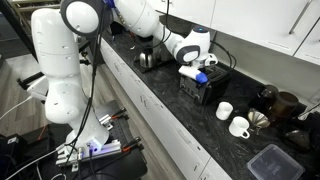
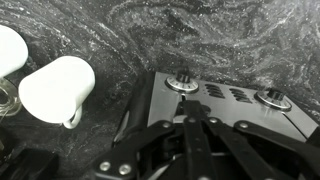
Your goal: Push down the toaster lever to the right.
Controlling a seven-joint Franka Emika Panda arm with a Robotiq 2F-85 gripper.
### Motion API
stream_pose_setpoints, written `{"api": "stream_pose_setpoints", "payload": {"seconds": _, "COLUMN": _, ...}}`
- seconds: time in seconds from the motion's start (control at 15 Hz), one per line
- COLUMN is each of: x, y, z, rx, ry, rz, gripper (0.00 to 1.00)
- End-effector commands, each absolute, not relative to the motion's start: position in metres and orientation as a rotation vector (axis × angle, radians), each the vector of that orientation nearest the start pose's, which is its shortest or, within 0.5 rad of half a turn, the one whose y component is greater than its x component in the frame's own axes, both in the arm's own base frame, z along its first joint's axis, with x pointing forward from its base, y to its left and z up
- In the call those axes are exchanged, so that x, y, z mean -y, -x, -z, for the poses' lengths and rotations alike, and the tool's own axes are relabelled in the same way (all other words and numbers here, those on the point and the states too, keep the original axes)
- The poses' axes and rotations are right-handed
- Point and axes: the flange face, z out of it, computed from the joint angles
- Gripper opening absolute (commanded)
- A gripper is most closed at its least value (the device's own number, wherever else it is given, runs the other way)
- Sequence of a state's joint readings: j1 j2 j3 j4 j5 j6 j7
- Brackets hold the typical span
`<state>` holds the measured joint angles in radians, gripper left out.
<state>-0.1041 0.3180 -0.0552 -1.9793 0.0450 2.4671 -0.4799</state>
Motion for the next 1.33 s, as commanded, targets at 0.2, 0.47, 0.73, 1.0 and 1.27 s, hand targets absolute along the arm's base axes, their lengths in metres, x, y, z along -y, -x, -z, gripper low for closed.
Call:
{"api": "stream_pose_setpoints", "payload": {"seconds": 0.2, "x": 0.105, "y": -0.608, "z": -0.3, "rx": 0.415, "ry": 3.112, "rz": 0.268, "gripper": 0.0}}
{"api": "stream_pose_setpoints", "payload": {"seconds": 0.47, "x": 0.1, "y": -0.61, "z": -0.292, "rx": 0.428, "ry": 3.105, "rz": 0.28, "gripper": 0.0}}
{"api": "stream_pose_setpoints", "payload": {"seconds": 0.73, "x": 0.097, "y": -0.612, "z": -0.281, "rx": 0.445, "ry": 3.098, "rz": 0.294, "gripper": 0.0}}
{"api": "stream_pose_setpoints", "payload": {"seconds": 1.0, "x": 0.102, "y": -0.607, "z": -0.259, "rx": 0.445, "ry": 3.081, "rz": 0.281, "gripper": 0.0}}
{"api": "stream_pose_setpoints", "payload": {"seconds": 1.27, "x": 0.103, "y": -0.6, "z": -0.242, "rx": 0.449, "ry": 3.058, "rz": 0.277, "gripper": 0.0}}
